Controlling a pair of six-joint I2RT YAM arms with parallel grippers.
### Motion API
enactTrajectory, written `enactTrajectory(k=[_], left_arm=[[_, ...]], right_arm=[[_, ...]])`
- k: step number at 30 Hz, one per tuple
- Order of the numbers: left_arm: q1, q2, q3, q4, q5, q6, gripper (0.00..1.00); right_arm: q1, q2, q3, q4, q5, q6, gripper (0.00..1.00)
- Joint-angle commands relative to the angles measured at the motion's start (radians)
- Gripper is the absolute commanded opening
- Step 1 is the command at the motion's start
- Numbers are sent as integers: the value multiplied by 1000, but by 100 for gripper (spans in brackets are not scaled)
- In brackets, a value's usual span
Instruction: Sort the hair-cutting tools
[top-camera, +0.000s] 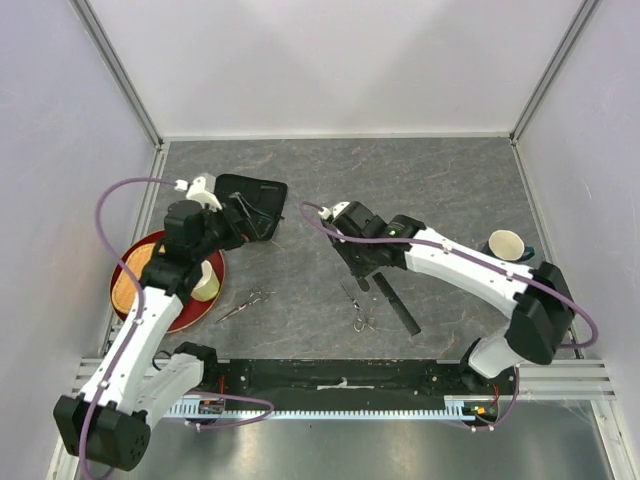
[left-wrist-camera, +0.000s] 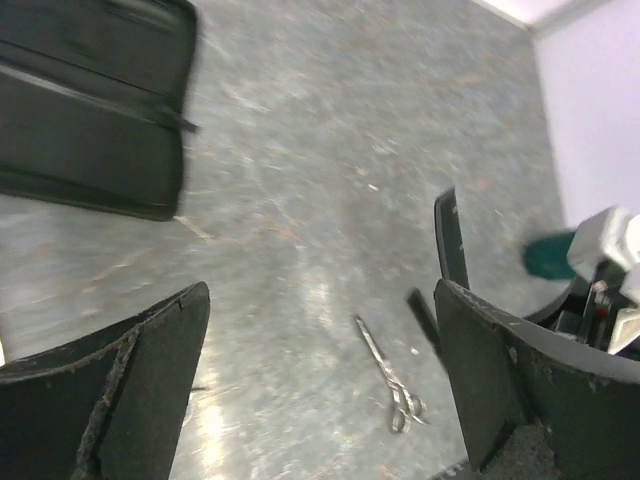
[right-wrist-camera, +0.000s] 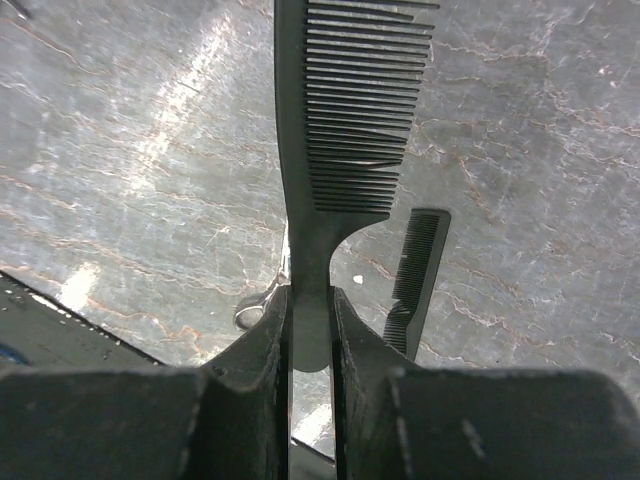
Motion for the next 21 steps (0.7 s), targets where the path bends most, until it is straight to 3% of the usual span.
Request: enactTrajectory(k=[1, 4, 9, 13, 21], left_arm=[[-3, 68, -160, 459, 397, -192, 100], [-58, 114, -214, 670, 433, -255, 99], [-208, 160, -222, 791, 370, -206, 99], [-261, 235, -225, 895, 371, -222, 98], [-304, 337, -185, 877, 321, -223, 92]], right_arm=[[-10, -116, -20, 47, -45, 38, 16], [-13, -160, -18, 50, -77, 41, 16], [-15, -188, -6, 55, -117, 50, 16], [-14, -197, 5, 65, -151, 52, 15], [-12, -211, 19, 81, -212, 55, 16]])
